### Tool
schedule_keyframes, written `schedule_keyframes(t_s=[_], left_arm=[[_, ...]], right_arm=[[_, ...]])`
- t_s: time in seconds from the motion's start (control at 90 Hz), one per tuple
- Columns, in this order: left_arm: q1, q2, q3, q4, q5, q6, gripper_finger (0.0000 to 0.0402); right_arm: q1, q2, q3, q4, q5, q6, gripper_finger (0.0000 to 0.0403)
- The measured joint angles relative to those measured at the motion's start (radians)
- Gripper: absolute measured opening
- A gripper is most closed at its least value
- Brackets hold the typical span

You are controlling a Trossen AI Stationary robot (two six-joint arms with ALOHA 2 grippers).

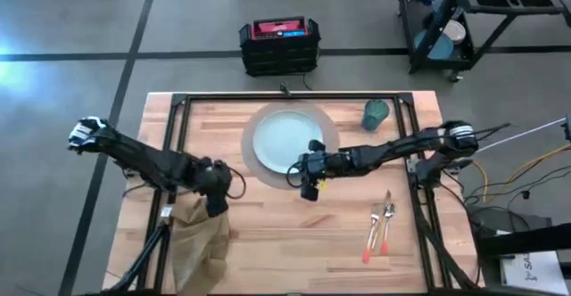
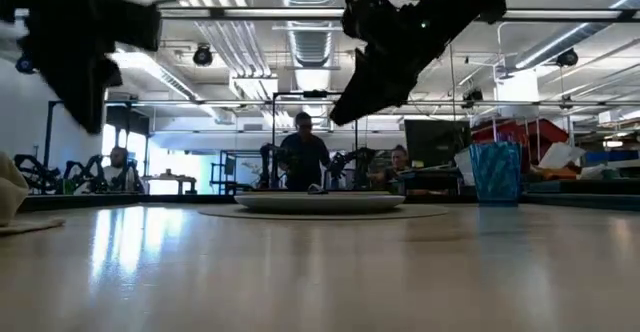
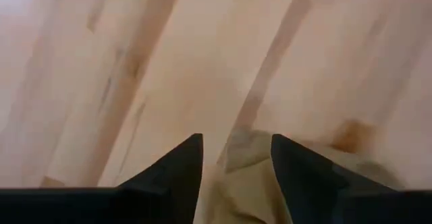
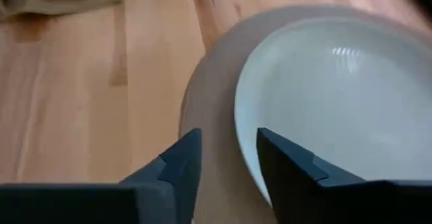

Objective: Set table place
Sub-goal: Fold the brown table napkin

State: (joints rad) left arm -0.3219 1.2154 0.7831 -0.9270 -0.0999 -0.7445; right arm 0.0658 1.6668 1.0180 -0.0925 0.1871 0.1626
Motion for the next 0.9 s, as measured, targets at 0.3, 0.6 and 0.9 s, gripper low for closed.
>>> schedule_keyframes(t_s=[0.3,0.6,0.9], left_arm=[[0.000,0.176,-0.102,0.141,0.117,0.065,0.0181],[0.000,0.222,-0.105,0.260,0.142,0.121,0.0194],[0.001,0.233,-0.133,0.274,0.118,0.111,0.0062]], right_arm=[[0.031,0.054,-0.003,-0.011,-0.003,0.064,0.0182],[0.035,0.050,-0.003,-0.007,-0.002,0.076,0.0173],[0.035,0.050,-0.003,-0.006,0.020,0.094,0.0148]])
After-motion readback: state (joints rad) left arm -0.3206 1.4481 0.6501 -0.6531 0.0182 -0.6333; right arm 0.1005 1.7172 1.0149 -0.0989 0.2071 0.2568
